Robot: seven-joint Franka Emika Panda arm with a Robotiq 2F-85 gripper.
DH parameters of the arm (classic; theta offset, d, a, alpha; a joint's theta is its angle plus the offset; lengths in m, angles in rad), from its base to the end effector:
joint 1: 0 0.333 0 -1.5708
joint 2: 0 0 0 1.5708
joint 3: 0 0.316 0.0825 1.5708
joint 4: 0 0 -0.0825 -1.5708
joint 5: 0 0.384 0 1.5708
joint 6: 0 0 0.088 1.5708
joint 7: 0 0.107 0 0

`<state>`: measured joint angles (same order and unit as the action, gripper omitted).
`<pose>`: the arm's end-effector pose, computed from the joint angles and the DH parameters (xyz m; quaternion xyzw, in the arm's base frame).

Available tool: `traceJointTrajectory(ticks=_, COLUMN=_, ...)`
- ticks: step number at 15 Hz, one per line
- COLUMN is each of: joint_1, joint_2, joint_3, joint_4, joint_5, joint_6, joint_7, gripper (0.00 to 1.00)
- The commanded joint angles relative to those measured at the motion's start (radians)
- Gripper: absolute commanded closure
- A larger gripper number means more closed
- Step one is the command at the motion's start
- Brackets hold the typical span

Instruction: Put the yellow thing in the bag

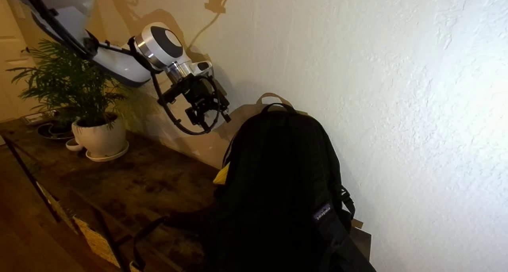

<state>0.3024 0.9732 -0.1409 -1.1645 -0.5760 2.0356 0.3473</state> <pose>0.7494 0.1229 0.2062 0.9483 0.0777 0.0326 0.3058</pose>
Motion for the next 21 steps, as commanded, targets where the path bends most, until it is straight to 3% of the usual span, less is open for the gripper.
traceJointTrajectory(ticks=1, joint_1=-0.021, joint_2=-0.102, joint_3=0.053, joint_4=-0.104, joint_5=0.088, joint_6=-0.013, joint_7=-0.093, gripper=0.0)
traceJointTrajectory(ticks=10, joint_1=-0.079, joint_2=-0.11, joint_3=0.114, joint_4=-0.154, joint_5=0.321, joint_6=-0.077, joint_7=-0.145, gripper=0.0)
traceJointTrajectory(ticks=21, joint_1=-0.135, joint_2=-0.051, joint_3=0.102, joint_4=-0.204, joint_5=0.354, joint_6=0.042, joint_7=-0.147, gripper=0.0)
